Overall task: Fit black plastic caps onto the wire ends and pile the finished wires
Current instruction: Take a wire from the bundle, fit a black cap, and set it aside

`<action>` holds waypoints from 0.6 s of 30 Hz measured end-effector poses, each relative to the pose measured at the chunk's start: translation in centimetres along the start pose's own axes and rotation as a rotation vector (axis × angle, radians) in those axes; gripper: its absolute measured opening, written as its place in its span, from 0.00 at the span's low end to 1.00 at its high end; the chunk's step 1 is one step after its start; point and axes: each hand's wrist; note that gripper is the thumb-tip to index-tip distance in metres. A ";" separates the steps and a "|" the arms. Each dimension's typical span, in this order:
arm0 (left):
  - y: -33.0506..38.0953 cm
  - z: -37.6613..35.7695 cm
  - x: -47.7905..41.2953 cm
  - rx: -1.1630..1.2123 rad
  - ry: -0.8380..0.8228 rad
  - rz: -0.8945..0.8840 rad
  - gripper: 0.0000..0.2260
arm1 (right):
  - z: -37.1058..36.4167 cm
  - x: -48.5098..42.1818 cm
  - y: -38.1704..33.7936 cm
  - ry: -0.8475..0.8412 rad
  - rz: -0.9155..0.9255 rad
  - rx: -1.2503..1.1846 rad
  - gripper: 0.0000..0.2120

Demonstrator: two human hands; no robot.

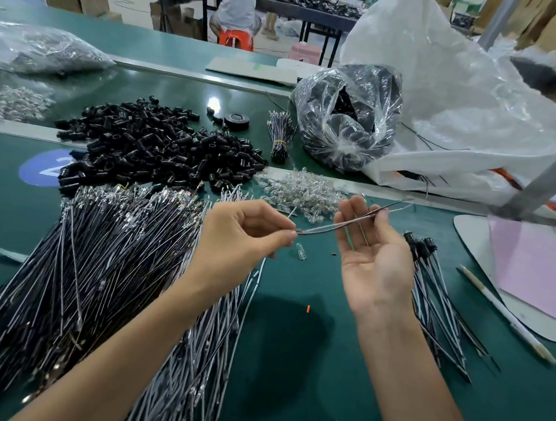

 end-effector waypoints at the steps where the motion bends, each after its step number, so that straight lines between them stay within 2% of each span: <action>1: -0.1 -0.2 0.1 -0.034 -0.051 0.000 0.05 | 0.0 -0.1 0.0 0.012 0.014 0.010 0.10; 4: -0.1 -0.4 0.3 -0.130 -0.276 0.020 0.05 | 0.1 -0.3 0.1 0.023 0.078 0.062 0.09; 6: 0.2 -0.3 0.4 -0.169 -0.377 0.029 0.08 | 0.1 -0.4 0.0 -0.038 0.098 0.130 0.09; 8: 0.5 -0.1 0.4 -0.102 -0.321 0.035 0.13 | 0.0 -0.2 -0.1 -0.176 0.083 0.260 0.08; 12: 1.0 0.4 -0.1 0.224 -0.150 0.106 0.23 | 0.1 0.7 0.4 -0.482 0.138 0.678 0.05; 14: 1.0 0.5 -0.2 0.310 -0.089 0.123 0.20 | 0.1 1.2 1.1 -0.568 0.170 0.756 0.05; 16: 0.9 0.4 -0.2 0.329 -0.028 0.090 0.12 | 0.0 1.5 1.6 -0.618 0.199 0.822 0.05; 18: 0.8 0.4 -0.2 0.334 0.033 0.046 0.08 | 0.0 1.6 1.8 -0.641 0.214 0.875 0.05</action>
Point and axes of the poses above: each hand's wrist, its own x-axis away from the middle knuckle, its own z-axis out of the back of the hand, y = z × x, and after that the axes turned 5 degrees about y, right-handed
